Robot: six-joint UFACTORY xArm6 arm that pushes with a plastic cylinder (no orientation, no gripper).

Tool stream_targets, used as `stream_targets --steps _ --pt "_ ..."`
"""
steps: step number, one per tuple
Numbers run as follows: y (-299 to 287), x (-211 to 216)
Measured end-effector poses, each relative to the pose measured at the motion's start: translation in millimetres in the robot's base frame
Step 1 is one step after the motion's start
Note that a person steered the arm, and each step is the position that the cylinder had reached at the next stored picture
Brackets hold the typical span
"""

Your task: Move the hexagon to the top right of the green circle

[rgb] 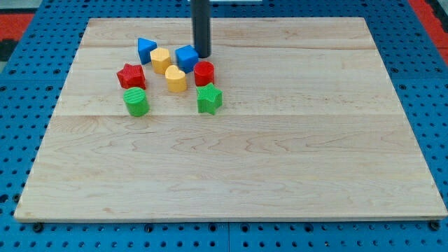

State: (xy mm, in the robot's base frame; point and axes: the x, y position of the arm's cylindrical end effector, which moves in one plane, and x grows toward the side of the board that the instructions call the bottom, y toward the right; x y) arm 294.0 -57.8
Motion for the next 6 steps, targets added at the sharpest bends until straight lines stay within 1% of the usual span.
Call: stream_targets --steps 1,3,4,5,6 --pt "-43 -1" --pt "-91 -9" --pt "-105 1" --pt "-105 28" --pt "-85 50"
